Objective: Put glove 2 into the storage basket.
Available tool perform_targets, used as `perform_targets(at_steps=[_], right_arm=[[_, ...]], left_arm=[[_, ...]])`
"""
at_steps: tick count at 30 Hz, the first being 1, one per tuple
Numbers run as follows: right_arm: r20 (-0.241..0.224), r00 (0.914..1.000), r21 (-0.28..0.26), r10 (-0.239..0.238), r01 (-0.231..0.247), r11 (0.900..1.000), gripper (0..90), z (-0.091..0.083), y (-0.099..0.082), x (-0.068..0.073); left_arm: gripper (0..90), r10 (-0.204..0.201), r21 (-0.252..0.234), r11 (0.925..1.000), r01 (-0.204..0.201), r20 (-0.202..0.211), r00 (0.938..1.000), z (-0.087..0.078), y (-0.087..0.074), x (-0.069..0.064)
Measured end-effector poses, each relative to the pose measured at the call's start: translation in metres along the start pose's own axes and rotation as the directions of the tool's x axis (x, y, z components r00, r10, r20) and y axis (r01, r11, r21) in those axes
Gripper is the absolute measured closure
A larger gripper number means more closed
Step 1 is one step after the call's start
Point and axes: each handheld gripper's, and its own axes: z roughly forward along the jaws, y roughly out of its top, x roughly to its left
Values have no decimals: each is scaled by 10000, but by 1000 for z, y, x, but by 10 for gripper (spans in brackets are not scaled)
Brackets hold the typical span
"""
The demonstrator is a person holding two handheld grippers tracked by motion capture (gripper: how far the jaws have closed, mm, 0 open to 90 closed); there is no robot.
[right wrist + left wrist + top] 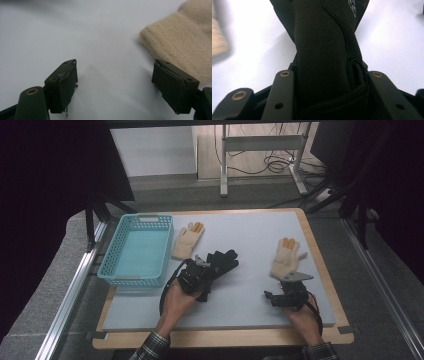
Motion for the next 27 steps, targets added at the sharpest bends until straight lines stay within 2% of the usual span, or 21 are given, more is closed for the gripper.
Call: perform_targets(at_steps=[9,19,24,27], right_arm=[[-2,10000,26,-24,24,10000,199,0,0,0],[-12,10000,8,-12,12,10000,199,0,0,0],[-3,10000,22,-21,21,10000,199,0,0,0],[-2,10000,21,-25,26,10000,199,0,0,0]], left_arm=[[589,-116,-233,9997,109,-323,9994,-16,14,18],[588,-183,-357,9992,158,-701,9974,-28,25,31],[587,-234,-356,9992,205,-839,9962,-32,28,36],[587,-336,-315,9990,308,-929,9951,-37,31,44]])
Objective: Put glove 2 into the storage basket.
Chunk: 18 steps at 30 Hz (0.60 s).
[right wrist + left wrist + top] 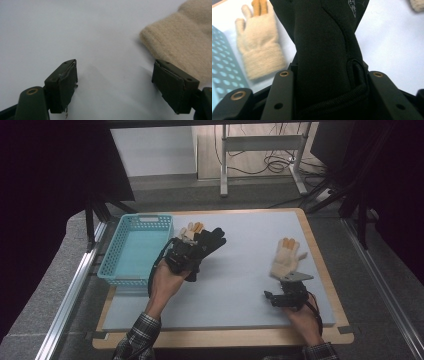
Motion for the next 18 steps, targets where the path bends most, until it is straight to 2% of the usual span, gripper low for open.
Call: perform_targets(at_steps=[12,16,17,18], right_arm=[[2,10000,-2,-3,3,10000,199,0,0,0],[3,10000,-4,-4,4,10000,199,0,0,0],[3,10000,-4,-4,4,10000,199,0,0,0],[4,10000,-3,-3,3,10000,199,0,0,0]], left_arm=[[584,-362,36,9993,364,-502,9981,-13,7,26],[584,-610,35,9981,614,-786,9950,-20,9,40],[584,-610,35,9981,614,-786,9950,-20,9,40],[584,-716,58,9974,724,-892,9934,-22,8,47]])
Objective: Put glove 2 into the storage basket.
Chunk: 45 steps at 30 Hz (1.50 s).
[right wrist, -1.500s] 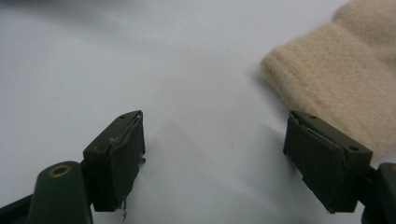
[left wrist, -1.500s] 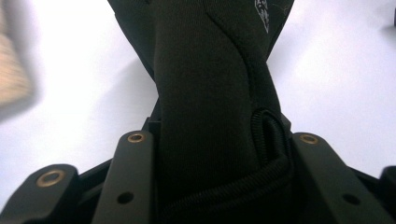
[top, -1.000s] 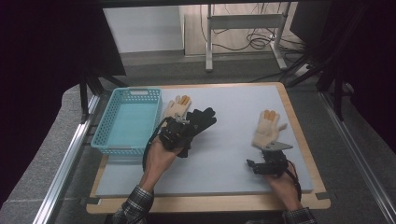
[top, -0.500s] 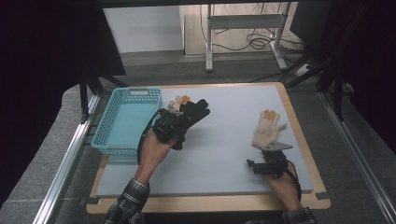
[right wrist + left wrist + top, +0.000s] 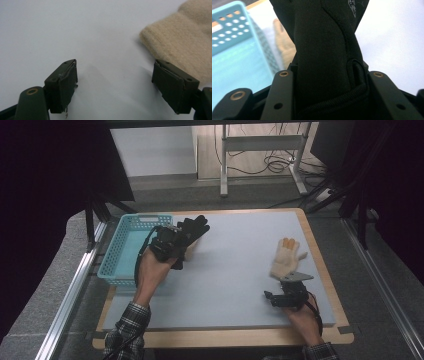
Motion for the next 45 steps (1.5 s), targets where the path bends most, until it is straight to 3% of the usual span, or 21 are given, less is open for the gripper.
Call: perform_targets(at_steps=[11,16,19,21,22,23,24,31,32,34,35,36,38,39,40,41,42,45], right_arm=[[2,10000,-4,-6,6,10000,199,0,0,0],[7,10000,-17,-1,1,10000,199,0,0,0],[5,10000,-6,-7,7,10000,199,0,0,0],[6,10000,-17,2,-2,10000,199,0,0,0],[6,10000,-17,2,-2,10000,199,0,0,0],[5,10000,-4,-4,4,10000,199,0,0,0],[5,10000,-4,-4,4,10000,199,0,0,0],[1,10000,-9,7,-7,10000,199,0,0,0],[-2,10000,-9,8,-8,10000,199,0,0,0],[-1,10000,-12,10,-10,10000,199,0,0,0],[-1,10000,-12,10,-10,10000,199,0,0,0],[-1,10000,-12,11,-11,10000,199,0,0,0],[0,10000,-10,10,-10,10000,199,0,0,0],[-1,10000,-11,12,-12,10000,199,0,0,0],[-2,10000,-11,11,-11,10000,199,0,0,0],[-2,10000,-11,11,-11,10000,199,0,0,0],[-1,10000,-10,10,-10,10000,199,0,0,0],[-13,10000,-28,17,-17,10000,199,0,0,0]], left_arm=[[583,-715,97,9973,724,-739,9947,-9,-7,41],[582,-1196,192,9923,1227,-1165,9860,-13,-13,67],[582,-1328,269,9901,1375,-1336,9821,-13,-16,76],[580,-1575,423,9852,1660,-1575,9749,-11,-22,90],[580,-1575,423,9852,1660,-1575,9749,-11,-22,90],[579,-1777,547,9804,1895,-1720,9689,-9,-26,101],[579,-1777,547,9804,1895,-1720,9689,-9,-26,101],[576,-2399,1119,9571,2674,-2120,9474,9,-40,131],[574,-2502,1344,9492,2844,-2254,9416,16,-44,138],[573,-2566,1584,9410,2991,-2426,9356,23,-48,145],[573,-2566,1584,9410,2991,-2426,9356,23,-48,145],[572,-2629,1757,9333,3132,-2598,9292,30,-52,151],[571,-2642,1964,9256,3235,-2766,9239,36,-56,157],[569,-2642,1964,9256,3235,-2766,9239,36,-56,157],[568,-2654,2159,9172,3349,-2958,9177,42,-60,162],[567,-2654,2159,9172,3349,-2958,9177,42,-60,162],[566,-2719,2292,9093,3472,-3045,9129,46,-63,166],[564,-2748,2394,9041,3541,-3089,9105,50,-66,169]])
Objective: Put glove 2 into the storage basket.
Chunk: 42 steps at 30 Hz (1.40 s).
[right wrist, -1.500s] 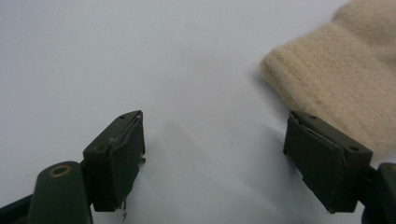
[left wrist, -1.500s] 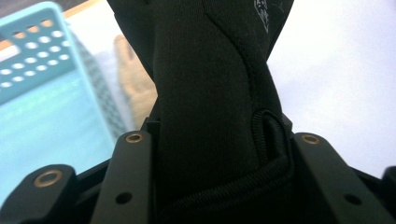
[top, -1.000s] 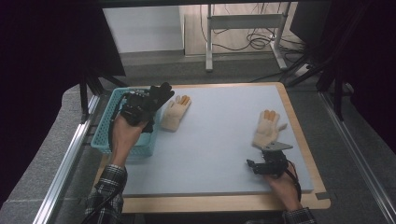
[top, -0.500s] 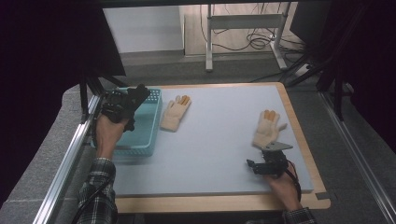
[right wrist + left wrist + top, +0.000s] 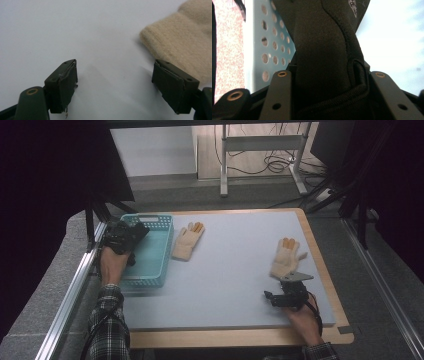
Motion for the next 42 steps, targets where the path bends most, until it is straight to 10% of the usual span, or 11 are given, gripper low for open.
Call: perform_targets(at_steps=[12,17,23,30,33,42], right_arm=[[12,10000,16,-2,2,10000,199,0,0,0],[12,10000,20,-17,17,10000,199,0,0,0],[15,10000,9,-11,11,10000,199,0,0,0],[21,10000,7,0,0,10000,199,0,0,0],[21,10000,10,-6,6,10000,199,0,0,0],[21,10000,5,-13,13,10000,199,0,0,0]], left_arm=[[375,449,748,9962,-443,-59,9990,16,2,-7],[183,279,214,9993,-292,570,9980,4,1,-2],[159,145,-683,9977,-49,1400,9901,-23,0,3],[214,818,-1975,9798,-315,2519,9643,-58,5,-23],[223,1458,-2474,9664,-701,3022,9420,-71,12,-52],[320,2823,-2541,9462,-2003,3463,8946,-75,26,-123]])
